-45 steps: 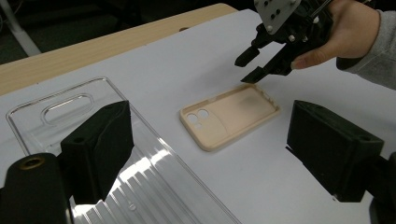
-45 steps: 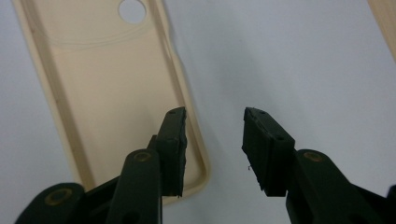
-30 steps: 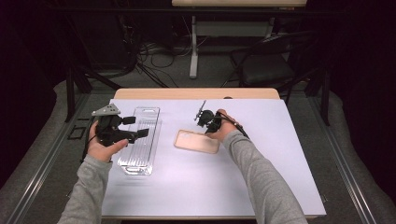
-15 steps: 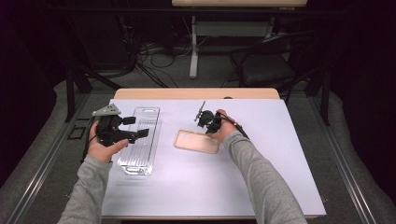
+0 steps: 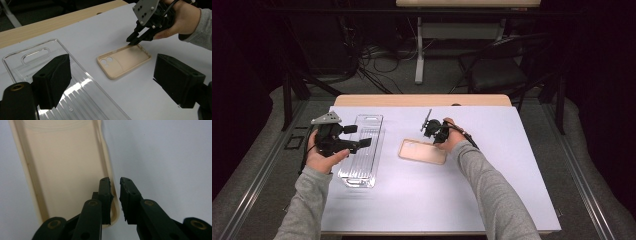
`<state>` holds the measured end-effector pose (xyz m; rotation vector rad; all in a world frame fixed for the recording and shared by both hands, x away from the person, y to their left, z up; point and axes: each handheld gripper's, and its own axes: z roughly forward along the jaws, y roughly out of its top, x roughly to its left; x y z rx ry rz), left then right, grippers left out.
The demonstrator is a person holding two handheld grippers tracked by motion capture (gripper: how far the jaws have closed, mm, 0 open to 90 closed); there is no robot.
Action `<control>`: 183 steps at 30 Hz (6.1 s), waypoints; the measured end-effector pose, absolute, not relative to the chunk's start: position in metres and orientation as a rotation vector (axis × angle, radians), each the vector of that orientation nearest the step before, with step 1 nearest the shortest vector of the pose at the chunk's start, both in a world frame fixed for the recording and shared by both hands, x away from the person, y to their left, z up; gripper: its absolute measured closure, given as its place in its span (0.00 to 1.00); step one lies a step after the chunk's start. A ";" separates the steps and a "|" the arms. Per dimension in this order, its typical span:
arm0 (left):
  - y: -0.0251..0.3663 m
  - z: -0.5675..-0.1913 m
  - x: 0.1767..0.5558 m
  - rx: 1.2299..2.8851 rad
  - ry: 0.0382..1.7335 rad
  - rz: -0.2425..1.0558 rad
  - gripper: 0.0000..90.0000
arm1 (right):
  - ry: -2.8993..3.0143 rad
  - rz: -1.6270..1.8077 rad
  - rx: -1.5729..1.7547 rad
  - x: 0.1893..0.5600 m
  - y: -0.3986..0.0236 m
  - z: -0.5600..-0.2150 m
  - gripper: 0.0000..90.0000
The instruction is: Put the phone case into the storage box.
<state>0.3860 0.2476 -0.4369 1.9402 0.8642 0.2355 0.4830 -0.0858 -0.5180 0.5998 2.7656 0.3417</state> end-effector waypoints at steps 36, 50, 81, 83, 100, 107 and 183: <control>0.248 -0.439 0.387 1.946 0.871 0.235 0.16 | 2.790 0.251 0.472 0.484 -0.087 -0.529 0.94; 0.247 -0.440 0.387 1.948 0.874 0.235 0.16 | 2.784 0.229 0.404 0.483 -0.085 -0.530 0.97; 0.248 -0.440 0.388 1.947 0.878 0.231 0.16 | 2.790 0.197 0.353 0.480 -0.085 -0.528 0.98; 0.248 -0.440 0.388 1.947 0.878 0.231 0.16 | 2.784 0.219 0.355 0.480 -0.085 -0.529 0.98; 0.248 -0.440 0.388 1.945 0.879 0.234 0.16 | 2.778 0.272 0.378 0.479 -0.091 -0.522 0.98; 0.248 -0.441 0.388 1.948 0.880 0.235 0.16 | 2.774 0.322 0.406 0.478 -0.095 -0.518 0.98; 0.226 -0.443 0.381 1.958 0.862 0.249 0.18 | 2.413 0.880 0.798 0.389 -0.127 -0.496 0.98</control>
